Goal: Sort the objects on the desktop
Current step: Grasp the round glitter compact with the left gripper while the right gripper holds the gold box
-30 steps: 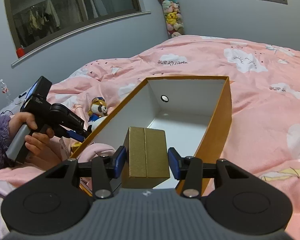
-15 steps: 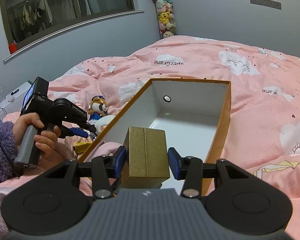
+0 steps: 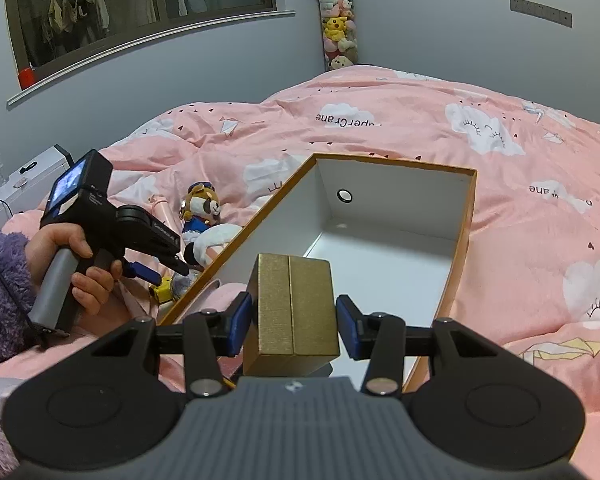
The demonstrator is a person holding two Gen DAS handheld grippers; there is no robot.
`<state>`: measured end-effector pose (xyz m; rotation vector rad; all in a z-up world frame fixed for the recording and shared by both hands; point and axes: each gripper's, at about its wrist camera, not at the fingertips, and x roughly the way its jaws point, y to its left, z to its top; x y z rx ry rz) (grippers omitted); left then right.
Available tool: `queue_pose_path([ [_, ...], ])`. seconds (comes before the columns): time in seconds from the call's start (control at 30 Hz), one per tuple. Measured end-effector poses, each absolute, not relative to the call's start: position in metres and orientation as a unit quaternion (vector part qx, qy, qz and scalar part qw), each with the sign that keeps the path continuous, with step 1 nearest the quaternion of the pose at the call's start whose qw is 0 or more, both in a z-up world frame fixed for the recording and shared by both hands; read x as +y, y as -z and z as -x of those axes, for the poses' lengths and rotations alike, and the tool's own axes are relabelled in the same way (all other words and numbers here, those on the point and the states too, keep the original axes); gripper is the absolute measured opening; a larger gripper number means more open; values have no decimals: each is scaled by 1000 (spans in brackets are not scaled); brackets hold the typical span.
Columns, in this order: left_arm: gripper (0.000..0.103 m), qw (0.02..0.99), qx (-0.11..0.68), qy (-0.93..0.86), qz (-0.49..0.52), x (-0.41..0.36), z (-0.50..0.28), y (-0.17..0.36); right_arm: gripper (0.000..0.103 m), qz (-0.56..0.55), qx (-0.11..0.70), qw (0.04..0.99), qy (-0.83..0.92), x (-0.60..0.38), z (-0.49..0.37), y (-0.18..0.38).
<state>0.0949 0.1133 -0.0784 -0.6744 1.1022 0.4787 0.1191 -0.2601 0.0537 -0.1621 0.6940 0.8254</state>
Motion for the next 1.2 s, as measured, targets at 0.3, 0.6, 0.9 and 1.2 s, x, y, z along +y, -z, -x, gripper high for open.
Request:
queue_pose_path([
  [0.3, 39, 783, 529, -162, 284, 109, -108, 85, 48, 81, 339, 859, -376, -259, -116, -52],
  [0.6, 27, 808, 490, -90, 315, 101, -92, 71, 48, 84, 345, 860, -367, -251, -117, -53],
  [0.9, 27, 789, 502, -45, 352, 103, -92, 71, 48, 88, 343, 861, -365, -242, -113, -56],
  [1.2, 27, 739, 572, -29, 354, 122, -117, 79, 48, 100, 342, 862, -361, -239, -109, -59],
])
